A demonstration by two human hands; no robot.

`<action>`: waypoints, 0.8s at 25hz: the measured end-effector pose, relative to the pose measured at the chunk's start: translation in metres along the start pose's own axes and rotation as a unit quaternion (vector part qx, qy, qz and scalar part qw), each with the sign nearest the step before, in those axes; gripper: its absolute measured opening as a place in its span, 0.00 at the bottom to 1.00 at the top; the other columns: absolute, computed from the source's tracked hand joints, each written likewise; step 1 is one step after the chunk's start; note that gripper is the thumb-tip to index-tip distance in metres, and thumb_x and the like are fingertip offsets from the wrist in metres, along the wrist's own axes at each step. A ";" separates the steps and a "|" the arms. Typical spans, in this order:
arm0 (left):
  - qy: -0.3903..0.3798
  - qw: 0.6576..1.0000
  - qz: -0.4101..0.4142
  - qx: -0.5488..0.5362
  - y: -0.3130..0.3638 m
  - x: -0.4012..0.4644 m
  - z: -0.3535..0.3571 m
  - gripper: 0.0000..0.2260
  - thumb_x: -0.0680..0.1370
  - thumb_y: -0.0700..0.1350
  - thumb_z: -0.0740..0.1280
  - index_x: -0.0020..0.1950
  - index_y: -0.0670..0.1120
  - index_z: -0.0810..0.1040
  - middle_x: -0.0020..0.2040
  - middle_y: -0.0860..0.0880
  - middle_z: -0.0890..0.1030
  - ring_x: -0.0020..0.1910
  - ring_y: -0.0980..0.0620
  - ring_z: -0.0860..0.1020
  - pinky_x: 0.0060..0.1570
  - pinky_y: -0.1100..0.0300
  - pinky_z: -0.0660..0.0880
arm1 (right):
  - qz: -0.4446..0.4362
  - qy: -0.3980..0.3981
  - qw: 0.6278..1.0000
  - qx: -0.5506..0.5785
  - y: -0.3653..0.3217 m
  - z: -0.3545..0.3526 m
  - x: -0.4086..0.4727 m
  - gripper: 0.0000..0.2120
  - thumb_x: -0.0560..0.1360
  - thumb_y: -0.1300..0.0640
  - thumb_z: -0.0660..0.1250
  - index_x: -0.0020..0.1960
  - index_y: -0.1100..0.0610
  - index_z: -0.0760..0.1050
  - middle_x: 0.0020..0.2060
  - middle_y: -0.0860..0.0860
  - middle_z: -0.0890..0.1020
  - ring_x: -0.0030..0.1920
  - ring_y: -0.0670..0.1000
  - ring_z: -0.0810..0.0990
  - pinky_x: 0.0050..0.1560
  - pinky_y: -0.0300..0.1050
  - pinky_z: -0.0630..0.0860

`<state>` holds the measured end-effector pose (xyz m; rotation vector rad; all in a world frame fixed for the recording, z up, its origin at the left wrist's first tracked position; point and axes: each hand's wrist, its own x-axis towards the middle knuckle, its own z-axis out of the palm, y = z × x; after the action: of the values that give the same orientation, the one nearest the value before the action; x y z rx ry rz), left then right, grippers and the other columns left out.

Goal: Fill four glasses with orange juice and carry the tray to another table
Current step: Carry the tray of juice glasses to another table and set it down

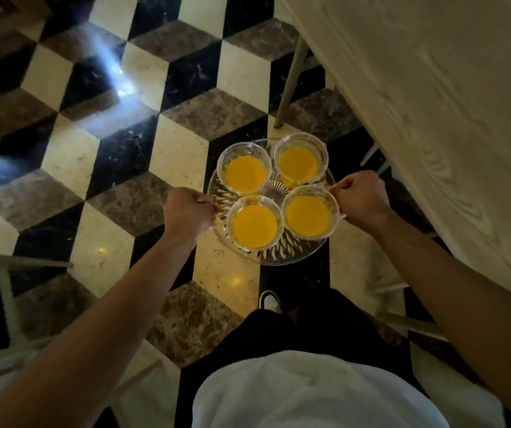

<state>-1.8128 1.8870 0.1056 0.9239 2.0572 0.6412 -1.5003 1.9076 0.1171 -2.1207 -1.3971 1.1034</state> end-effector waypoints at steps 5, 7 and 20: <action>-0.020 1.000 0.001 -0.002 0.047 0.042 0.021 0.12 0.74 0.31 0.74 0.37 0.46 0.84 0.39 0.40 0.87 0.37 0.41 0.87 0.45 0.41 0.87 | 0.004 0.036 0.999 -0.008 -0.009 -0.014 0.046 0.10 0.75 0.53 0.77 0.39 0.59 0.86 0.32 0.53 0.86 0.32 0.46 0.84 0.30 0.41 0.82; -0.021 1.000 -0.005 0.003 0.068 0.059 0.034 0.08 0.74 0.32 0.75 0.38 0.44 0.85 0.38 0.39 0.87 0.35 0.41 0.87 0.43 0.40 0.87 | 0.012 0.035 0.999 0.002 -0.009 -0.023 0.068 0.09 0.75 0.54 0.77 0.37 0.56 0.86 0.32 0.52 0.86 0.32 0.48 0.86 0.36 0.49 0.86; -0.054 0.996 0.040 0.064 0.237 0.119 0.153 0.11 0.74 0.38 0.79 0.37 0.48 0.82 0.41 0.43 0.87 0.36 0.45 0.87 0.35 0.56 0.85 | 0.077 0.060 0.993 0.059 0.007 -0.137 0.214 0.14 0.74 0.56 0.78 0.32 0.58 0.81 0.24 0.53 0.83 0.28 0.55 0.86 0.37 0.61 0.86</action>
<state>-1.6478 2.1440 0.1284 1.0949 1.9911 0.4936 -1.3475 2.1099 0.1112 -2.1990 -1.1014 1.0668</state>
